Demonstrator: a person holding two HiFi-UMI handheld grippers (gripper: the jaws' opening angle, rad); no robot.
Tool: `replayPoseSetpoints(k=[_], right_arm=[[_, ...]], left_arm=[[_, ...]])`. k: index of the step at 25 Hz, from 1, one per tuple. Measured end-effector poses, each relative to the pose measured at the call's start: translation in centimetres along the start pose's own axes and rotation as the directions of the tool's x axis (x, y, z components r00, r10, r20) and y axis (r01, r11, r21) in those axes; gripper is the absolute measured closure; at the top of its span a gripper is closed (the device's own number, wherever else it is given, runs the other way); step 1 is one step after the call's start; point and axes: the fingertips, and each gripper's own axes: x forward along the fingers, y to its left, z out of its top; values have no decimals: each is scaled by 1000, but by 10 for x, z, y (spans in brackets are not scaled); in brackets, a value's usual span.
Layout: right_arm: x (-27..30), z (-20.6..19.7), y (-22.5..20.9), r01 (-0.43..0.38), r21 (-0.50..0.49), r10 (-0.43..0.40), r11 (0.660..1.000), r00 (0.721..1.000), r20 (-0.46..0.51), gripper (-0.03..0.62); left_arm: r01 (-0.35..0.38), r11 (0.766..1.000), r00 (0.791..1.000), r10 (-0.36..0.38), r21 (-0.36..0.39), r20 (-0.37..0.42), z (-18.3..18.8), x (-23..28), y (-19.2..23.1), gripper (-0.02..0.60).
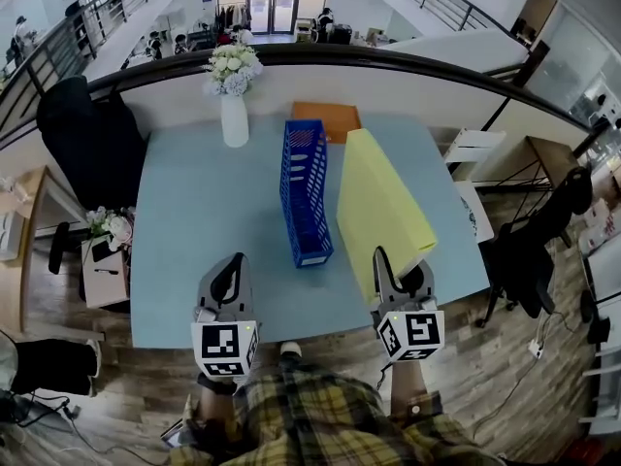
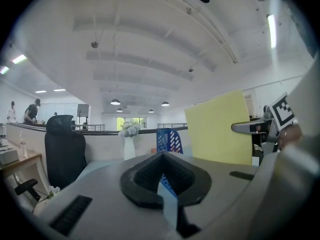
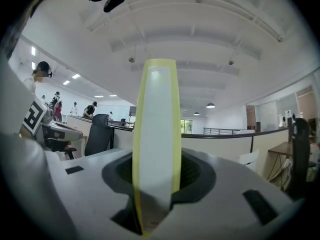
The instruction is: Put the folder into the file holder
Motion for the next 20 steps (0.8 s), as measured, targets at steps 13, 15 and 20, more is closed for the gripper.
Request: replayPoseSetpoints(k=[13, 15, 20], right_arm=[[4, 6, -2, 25, 22, -26, 999, 999, 24, 437], [4, 9, -1, 35, 27, -36, 999, 999, 32, 437], [0, 18, 5, 46, 32, -48, 998, 998, 46, 437]], left_arm=[[21, 1000, 1000, -20, 15, -20, -3, 10, -2, 586], [29, 999, 999, -29, 17, -19, -2, 12, 1, 586], [48, 999, 999, -47, 14, -16, -2, 12, 4, 586]])
